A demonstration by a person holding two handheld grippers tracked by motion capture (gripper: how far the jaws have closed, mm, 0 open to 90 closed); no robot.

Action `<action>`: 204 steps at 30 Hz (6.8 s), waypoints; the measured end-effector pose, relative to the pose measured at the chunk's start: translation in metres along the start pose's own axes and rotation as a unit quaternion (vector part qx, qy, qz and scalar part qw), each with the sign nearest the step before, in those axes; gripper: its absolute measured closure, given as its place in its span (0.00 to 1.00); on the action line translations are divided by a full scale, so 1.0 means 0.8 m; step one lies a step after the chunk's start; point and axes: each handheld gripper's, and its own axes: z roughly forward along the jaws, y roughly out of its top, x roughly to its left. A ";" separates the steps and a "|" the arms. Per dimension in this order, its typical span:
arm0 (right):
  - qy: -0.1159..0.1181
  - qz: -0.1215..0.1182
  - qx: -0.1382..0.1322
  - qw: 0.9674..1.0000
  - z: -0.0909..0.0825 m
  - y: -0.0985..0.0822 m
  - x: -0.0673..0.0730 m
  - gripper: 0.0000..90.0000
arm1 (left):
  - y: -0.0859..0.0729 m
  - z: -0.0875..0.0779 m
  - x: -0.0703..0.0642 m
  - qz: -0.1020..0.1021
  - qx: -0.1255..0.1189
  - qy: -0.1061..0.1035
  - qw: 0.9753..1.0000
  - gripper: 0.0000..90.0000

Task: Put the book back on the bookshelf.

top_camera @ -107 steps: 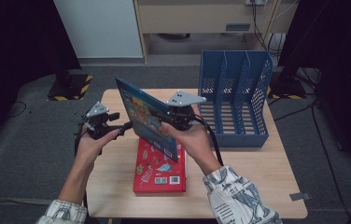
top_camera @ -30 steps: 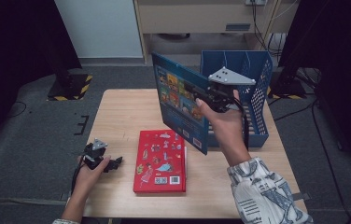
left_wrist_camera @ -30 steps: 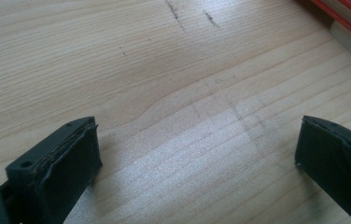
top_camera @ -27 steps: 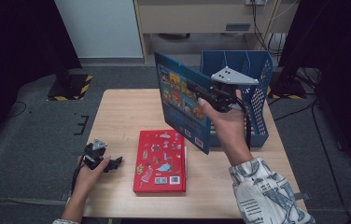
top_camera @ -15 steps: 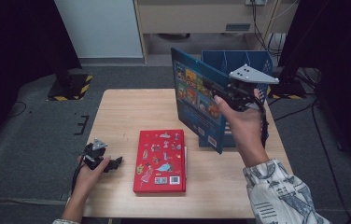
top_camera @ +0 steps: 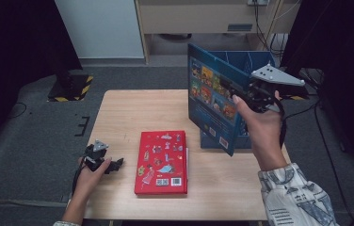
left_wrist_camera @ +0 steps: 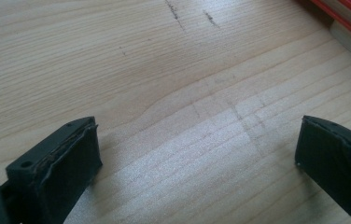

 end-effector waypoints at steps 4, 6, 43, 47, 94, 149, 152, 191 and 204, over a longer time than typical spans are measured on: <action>-0.010 0.005 -0.003 1.000 -0.010 0.002 -0.010 0.91 | 0.000 0.000 0.000 0.000 0.000 0.000 1.000 0.00; -0.014 0.005 -0.003 1.000 -0.014 0.004 -0.014 0.91 | 0.000 0.000 0.000 0.000 0.000 0.000 1.000 0.00; -0.113 0.014 0.009 0.993 0.039 -0.006 -0.060 0.91 | 0.001 0.001 -0.001 0.000 0.000 0.001 1.000 0.00; -0.117 0.014 0.013 0.993 0.048 -0.004 -0.061 0.91 | 0.001 0.002 -0.001 0.000 0.000 0.000 1.000 0.00; -0.153 0.007 0.012 0.988 0.108 -0.017 -0.066 0.91 | 0.003 0.003 -0.003 0.004 0.000 -0.003 1.000 0.00; -0.172 0.016 -0.005 0.985 0.137 -0.099 -0.066 0.91 | 0.004 0.004 -0.004 0.007 0.003 -0.005 1.000 0.00; -0.172 0.019 0.000 0.985 0.139 -0.108 -0.068 0.91 | 0.005 0.004 -0.004 0.007 0.003 -0.005 1.000 0.00; -0.154 -0.008 0.051 0.987 0.115 -0.086 -0.037 0.70 | 0.004 0.004 -0.004 0.007 0.003 -0.006 1.000 0.00; -0.147 -0.009 0.071 0.986 0.120 -0.077 -0.038 0.73 | 0.004 0.005 -0.005 0.005 0.001 -0.005 1.000 0.00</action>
